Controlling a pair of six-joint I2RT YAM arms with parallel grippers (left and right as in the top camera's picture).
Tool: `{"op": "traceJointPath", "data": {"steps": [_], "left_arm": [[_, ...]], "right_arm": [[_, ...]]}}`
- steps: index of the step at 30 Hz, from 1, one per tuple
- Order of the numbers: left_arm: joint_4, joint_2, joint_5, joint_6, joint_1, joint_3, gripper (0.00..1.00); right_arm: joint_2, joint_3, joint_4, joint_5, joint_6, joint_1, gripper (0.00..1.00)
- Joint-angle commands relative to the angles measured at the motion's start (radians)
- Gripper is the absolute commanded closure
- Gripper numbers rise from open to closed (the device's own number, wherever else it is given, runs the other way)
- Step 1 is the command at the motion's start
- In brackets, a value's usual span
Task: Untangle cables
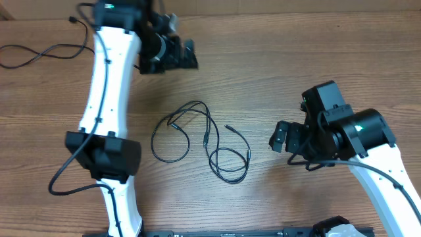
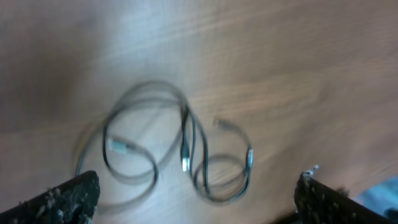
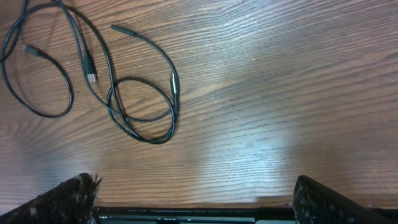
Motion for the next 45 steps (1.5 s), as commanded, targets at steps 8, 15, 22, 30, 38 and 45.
{"op": "traceJointPath", "data": {"steps": [8, 15, 22, 30, 38, 45], "left_arm": [[-0.064, -0.124, -0.145, -0.070, -0.055, -0.080, 0.00], [-0.018, -0.382, -0.165, -0.069, -0.060, -0.381, 0.00], [0.200, -0.464, -0.235, -0.043, -0.104, -0.650, 0.00], [0.547, -0.410, -0.275, 0.033, -0.130, -0.935, 0.14], [0.676, -0.386, -0.372, 0.132, -0.129, -1.033, 0.25], [0.708, -0.377, -0.329, 0.182, -0.137, -1.075, 0.56]], "right_arm": [[-0.019, 0.019, -0.019, 0.027, -0.007, -0.004, 0.00], [-0.019, 0.019, 0.029, 0.027, -0.004, -0.004, 0.00], [-0.019, 0.019, 0.029, 0.027, -0.004, -0.004, 0.00], [-0.019, 0.019, 0.029, 0.027, -0.004, -0.004, 0.00], [-0.019, 0.019, 0.029, 0.027, -0.004, -0.004, 0.00], [-0.019, 0.019, 0.029, 0.027, -0.003, -0.004, 0.00]]}}
